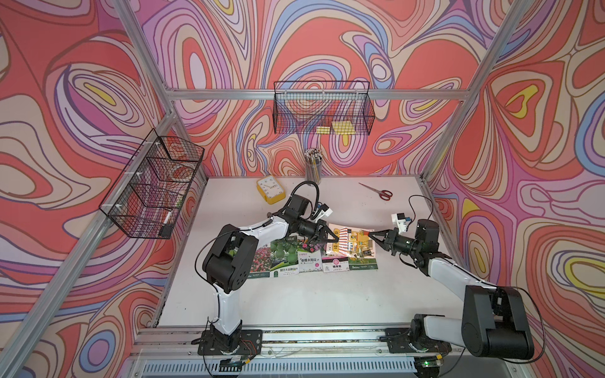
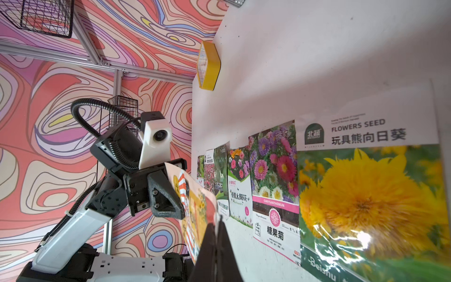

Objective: Arrange the seed packets in a row
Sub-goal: Place the seed packet at the center of the board.

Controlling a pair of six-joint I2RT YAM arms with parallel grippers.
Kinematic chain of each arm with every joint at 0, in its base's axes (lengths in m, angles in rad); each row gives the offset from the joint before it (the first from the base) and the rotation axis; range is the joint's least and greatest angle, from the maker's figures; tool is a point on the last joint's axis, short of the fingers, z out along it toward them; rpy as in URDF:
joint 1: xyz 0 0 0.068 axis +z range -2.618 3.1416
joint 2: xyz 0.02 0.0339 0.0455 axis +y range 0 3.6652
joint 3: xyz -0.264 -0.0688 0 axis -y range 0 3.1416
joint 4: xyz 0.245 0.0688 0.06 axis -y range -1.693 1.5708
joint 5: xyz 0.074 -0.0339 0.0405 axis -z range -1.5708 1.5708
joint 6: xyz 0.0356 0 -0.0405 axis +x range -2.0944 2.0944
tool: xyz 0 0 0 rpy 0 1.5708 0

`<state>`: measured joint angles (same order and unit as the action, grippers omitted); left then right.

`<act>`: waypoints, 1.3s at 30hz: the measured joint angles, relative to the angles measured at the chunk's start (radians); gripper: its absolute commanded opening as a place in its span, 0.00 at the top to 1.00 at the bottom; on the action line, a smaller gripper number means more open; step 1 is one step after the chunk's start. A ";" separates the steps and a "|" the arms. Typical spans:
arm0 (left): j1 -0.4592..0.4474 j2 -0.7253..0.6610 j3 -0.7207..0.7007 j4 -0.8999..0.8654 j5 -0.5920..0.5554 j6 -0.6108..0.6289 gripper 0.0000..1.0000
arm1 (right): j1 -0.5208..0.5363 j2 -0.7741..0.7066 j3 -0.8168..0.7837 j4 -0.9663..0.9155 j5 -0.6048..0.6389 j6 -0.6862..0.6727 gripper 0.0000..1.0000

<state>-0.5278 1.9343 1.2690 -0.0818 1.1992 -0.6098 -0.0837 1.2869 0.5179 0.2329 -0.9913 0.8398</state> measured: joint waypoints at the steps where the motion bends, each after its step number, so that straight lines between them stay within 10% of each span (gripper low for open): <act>1: 0.001 0.005 0.001 0.012 0.003 -0.015 0.74 | -0.001 -0.003 0.000 0.002 0.003 0.000 1.00; 3: 0.003 0.011 0.001 0.040 0.000 -0.043 0.01 | -0.001 -0.008 0.000 -0.001 0.008 -0.002 1.00; 14: -0.034 -0.038 -0.399 0.830 -0.249 -0.671 0.01 | 0.002 -0.069 0.051 -0.063 0.293 -0.035 1.00; 25: -0.306 0.030 -0.392 1.127 -0.674 -0.890 0.01 | 0.080 -0.041 0.054 0.135 0.550 0.115 1.00; 36: -0.309 0.202 -0.239 1.236 -0.898 -0.945 0.32 | 0.125 -0.113 -0.041 0.225 0.657 0.199 1.00; 39: -0.310 0.214 -0.216 1.241 -0.914 -0.951 0.86 | 0.126 -0.121 -0.055 0.230 0.665 0.202 1.00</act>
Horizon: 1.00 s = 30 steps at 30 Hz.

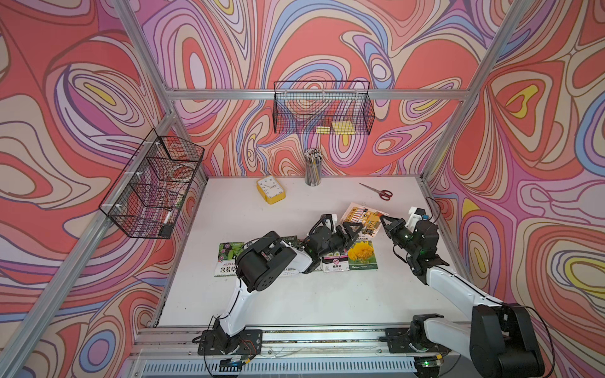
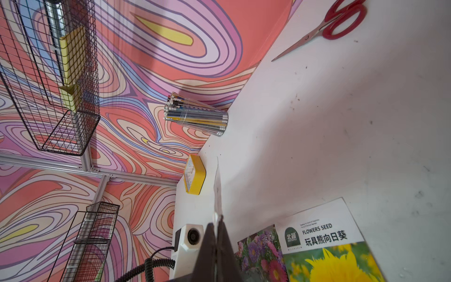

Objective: Arrange the seed packets in a row
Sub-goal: Place the seed packet at the center of the board.

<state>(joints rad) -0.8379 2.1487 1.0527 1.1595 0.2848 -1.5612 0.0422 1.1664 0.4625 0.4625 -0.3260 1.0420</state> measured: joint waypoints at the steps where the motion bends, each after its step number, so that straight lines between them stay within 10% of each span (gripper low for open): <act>1: 0.000 0.003 0.007 0.005 -0.003 0.000 1.00 | 0.000 0.000 -0.005 0.004 0.001 0.000 1.00; 7: -0.001 0.010 0.014 0.013 -0.017 -0.004 1.00 | 0.000 0.000 -0.025 0.021 0.020 0.006 1.00; 10: 0.004 0.014 0.016 0.011 0.004 -0.003 1.00 | 0.000 -0.014 -0.021 -0.021 0.019 -0.011 0.50; 12: 0.014 0.019 0.031 -0.003 0.055 0.002 1.00 | 0.001 -0.039 -0.002 -0.119 0.019 -0.050 0.35; 20: 0.046 0.022 0.248 -0.401 0.358 0.214 1.00 | -0.018 -0.142 0.297 -0.714 0.161 -0.299 0.30; 30: -0.051 0.143 0.597 -0.919 0.456 0.486 1.00 | -0.116 -0.192 0.289 -0.997 0.212 -0.382 0.30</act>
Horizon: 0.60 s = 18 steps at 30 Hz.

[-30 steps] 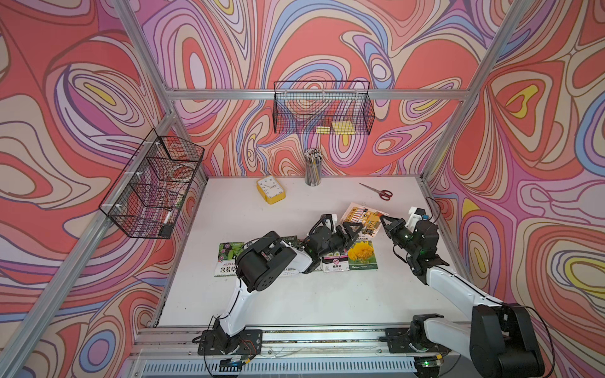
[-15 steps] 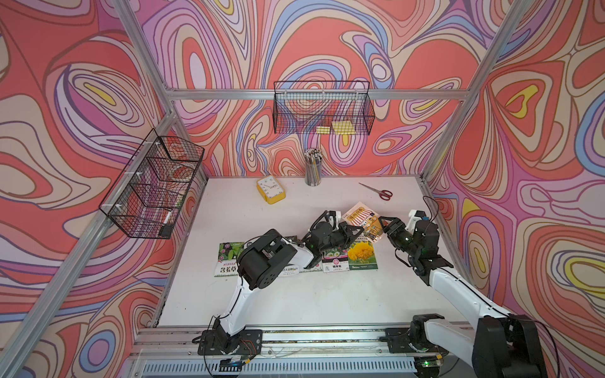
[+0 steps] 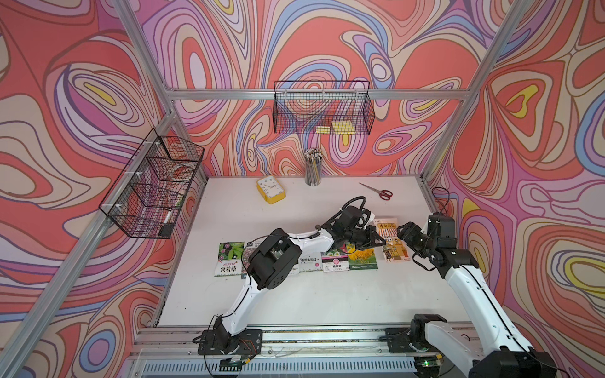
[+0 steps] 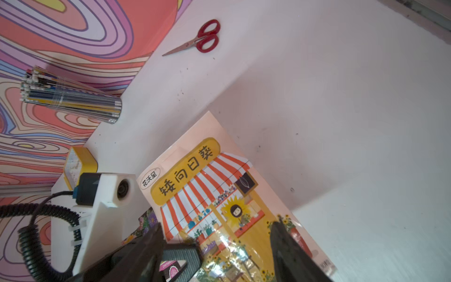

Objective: Arrange the seed packets in a row
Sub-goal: Place the seed packet at the center of the board.

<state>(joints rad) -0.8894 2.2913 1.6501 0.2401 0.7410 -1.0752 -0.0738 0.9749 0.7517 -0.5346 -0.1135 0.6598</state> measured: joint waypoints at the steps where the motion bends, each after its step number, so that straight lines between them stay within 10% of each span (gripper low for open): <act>1: -0.007 0.024 0.025 -0.036 -0.001 0.012 1.00 | -0.007 0.003 -0.009 0.002 -0.013 -0.001 0.30; 18: -0.021 0.182 0.163 -0.240 -0.043 0.043 1.00 | -0.031 0.124 -0.273 0.351 -0.285 0.170 0.30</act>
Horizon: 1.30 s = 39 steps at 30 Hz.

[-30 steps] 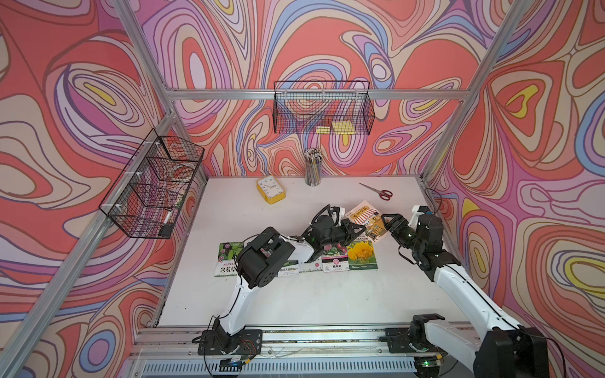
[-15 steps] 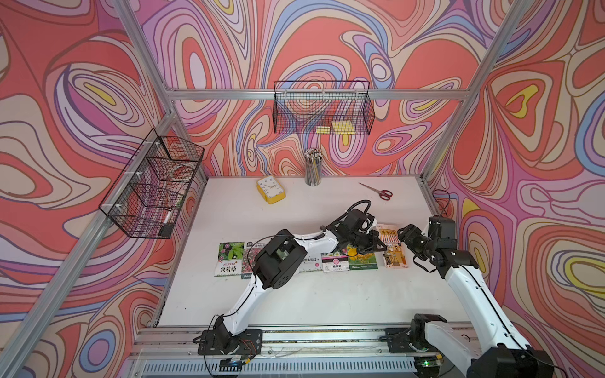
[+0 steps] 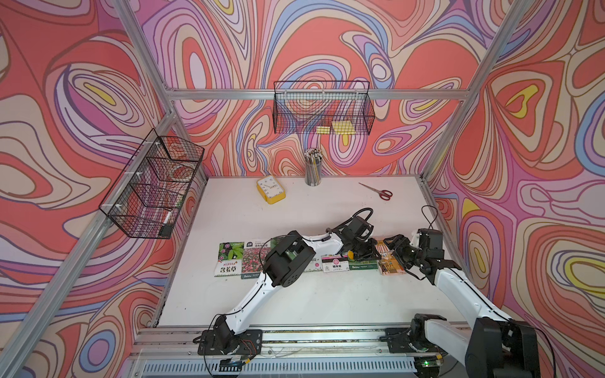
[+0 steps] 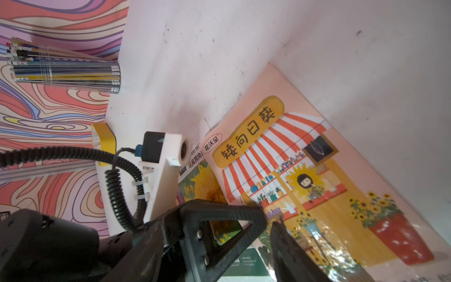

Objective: Arrange the seed packets in a row
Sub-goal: Place the seed packet at the center of the board.

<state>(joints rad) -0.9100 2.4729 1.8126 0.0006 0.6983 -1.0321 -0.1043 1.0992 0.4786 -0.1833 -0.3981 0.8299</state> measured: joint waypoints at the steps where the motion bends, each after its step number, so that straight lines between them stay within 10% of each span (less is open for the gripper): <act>1: 0.000 0.000 0.008 -0.004 -0.003 0.000 1.00 | 0.000 0.009 -0.011 0.017 -0.002 0.008 0.30; 28: 0.034 0.062 0.155 -0.178 -0.010 0.070 1.00 | -0.006 0.274 -0.049 0.364 -0.002 0.163 0.14; 33: 0.034 0.062 0.176 -0.196 -0.010 0.080 0.76 | -0.006 0.273 -0.055 0.375 0.001 0.175 0.14; 39: 0.034 0.063 0.216 -0.225 -0.010 0.092 0.81 | -0.006 0.270 -0.060 0.381 0.013 0.184 0.14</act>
<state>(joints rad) -0.8761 2.5359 2.0281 -0.2241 0.6880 -0.9405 -0.1101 1.3697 0.4187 0.1982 -0.3855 1.0138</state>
